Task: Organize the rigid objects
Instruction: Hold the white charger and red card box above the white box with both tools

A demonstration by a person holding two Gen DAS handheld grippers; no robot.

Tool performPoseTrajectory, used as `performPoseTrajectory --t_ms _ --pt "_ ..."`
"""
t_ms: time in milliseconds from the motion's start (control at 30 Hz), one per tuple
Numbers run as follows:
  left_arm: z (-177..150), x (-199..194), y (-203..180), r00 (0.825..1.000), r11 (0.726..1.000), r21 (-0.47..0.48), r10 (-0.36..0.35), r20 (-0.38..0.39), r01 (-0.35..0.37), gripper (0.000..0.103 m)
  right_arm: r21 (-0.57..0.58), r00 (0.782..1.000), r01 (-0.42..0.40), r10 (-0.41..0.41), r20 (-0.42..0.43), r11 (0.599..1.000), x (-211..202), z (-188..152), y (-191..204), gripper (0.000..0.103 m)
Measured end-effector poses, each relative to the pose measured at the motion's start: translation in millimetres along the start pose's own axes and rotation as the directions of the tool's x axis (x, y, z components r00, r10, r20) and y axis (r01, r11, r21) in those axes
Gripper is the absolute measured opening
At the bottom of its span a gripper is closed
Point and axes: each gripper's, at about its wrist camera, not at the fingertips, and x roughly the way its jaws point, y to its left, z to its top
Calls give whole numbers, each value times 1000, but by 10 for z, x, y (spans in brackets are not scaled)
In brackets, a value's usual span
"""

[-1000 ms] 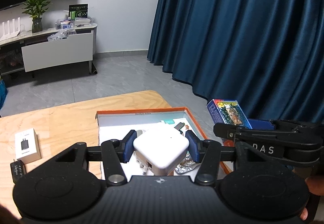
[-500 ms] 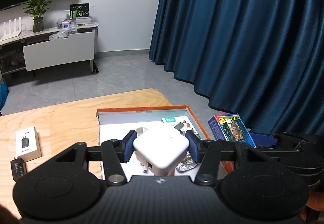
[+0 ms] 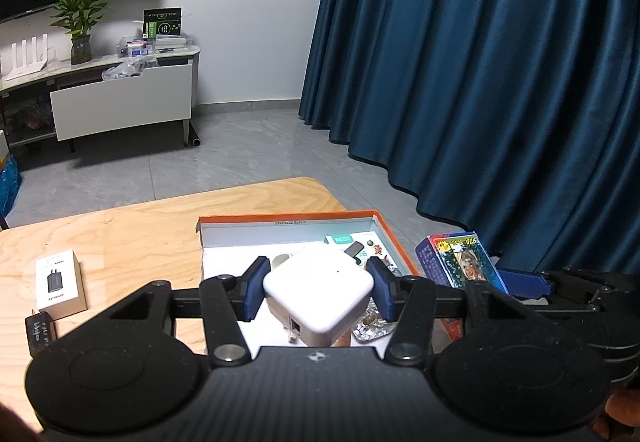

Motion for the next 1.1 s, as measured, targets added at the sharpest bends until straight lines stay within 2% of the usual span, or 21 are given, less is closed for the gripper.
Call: performPoseTrajectory --t_ms 367,1100 --pt "2 14 15 1000 1000 0 2 -6 -2 53 1 1000 1 -1 -27 1000 -4 -150 103 71" --pt "-3 130 51 999 1000 6 3 -37 -2 53 10 996 -19 20 -82 1000 124 -188 63 71"
